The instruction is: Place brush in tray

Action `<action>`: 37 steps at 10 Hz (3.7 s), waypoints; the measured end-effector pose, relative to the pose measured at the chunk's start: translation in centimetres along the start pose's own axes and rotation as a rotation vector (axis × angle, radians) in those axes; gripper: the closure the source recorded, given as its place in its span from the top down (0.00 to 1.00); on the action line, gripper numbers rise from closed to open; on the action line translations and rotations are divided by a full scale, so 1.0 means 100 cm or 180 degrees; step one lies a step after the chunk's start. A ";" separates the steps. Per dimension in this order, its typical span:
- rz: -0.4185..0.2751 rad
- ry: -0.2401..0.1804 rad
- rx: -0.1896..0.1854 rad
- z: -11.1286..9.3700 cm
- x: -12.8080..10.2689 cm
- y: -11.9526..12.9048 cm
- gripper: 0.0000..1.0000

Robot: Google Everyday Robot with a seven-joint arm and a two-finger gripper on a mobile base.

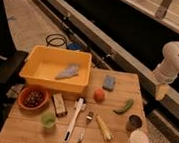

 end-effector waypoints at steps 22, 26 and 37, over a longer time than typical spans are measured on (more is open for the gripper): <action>-0.0044 0.0014 0.0025 -0.004 0.002 0.001 0.80; -0.0944 0.0135 0.0274 -0.035 -0.044 -0.009 0.80; -0.3086 -0.0643 0.0175 -0.055 -0.236 0.126 0.80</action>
